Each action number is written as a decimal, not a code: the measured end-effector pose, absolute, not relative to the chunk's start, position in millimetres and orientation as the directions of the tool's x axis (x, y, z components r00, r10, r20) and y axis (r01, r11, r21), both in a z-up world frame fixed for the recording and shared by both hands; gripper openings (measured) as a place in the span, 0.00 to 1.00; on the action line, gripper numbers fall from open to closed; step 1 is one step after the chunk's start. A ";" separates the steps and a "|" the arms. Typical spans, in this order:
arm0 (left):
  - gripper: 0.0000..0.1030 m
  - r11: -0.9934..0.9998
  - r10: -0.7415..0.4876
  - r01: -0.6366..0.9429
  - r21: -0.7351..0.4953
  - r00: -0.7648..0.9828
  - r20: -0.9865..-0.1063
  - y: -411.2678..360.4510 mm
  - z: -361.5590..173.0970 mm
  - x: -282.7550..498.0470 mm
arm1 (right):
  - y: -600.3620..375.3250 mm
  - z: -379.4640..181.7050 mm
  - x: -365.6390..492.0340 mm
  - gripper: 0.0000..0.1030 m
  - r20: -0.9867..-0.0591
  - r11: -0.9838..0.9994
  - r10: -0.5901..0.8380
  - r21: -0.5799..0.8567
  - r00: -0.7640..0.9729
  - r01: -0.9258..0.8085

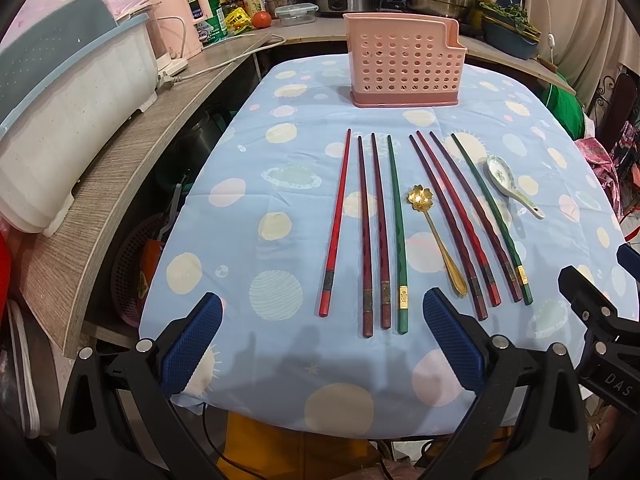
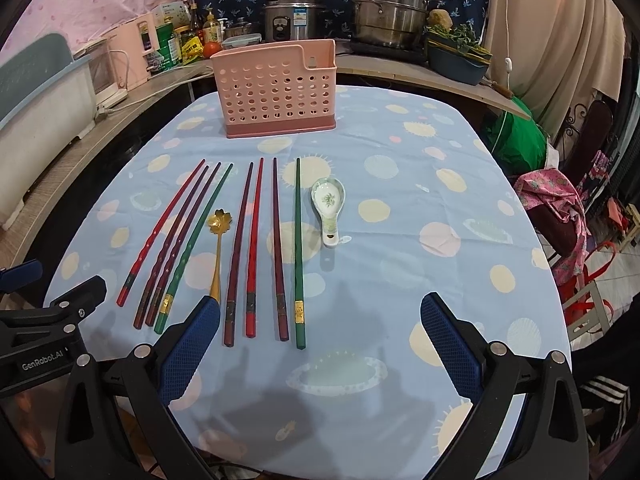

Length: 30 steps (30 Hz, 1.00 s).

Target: Organize utensils

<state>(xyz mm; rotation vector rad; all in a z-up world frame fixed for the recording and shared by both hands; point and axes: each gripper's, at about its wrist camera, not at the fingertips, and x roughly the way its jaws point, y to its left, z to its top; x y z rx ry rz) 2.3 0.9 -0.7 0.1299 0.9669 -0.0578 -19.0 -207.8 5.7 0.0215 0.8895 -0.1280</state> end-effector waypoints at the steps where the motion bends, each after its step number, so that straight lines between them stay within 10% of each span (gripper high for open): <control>1: 0.93 0.991 0.009 0.108 0.084 0.567 -0.824 1.0 -0.4 2.0 | -207.3 5.5 -18.8 0.94 -0.776 0.992 -0.102 -0.035 0.623 0.120; 30: 0.93 0.990 0.010 0.107 0.087 0.568 -0.823 -1.0 -1.2 1.9 | -204.6 6.8 -19.4 0.93 -0.774 0.992 -0.105 -0.038 0.624 0.120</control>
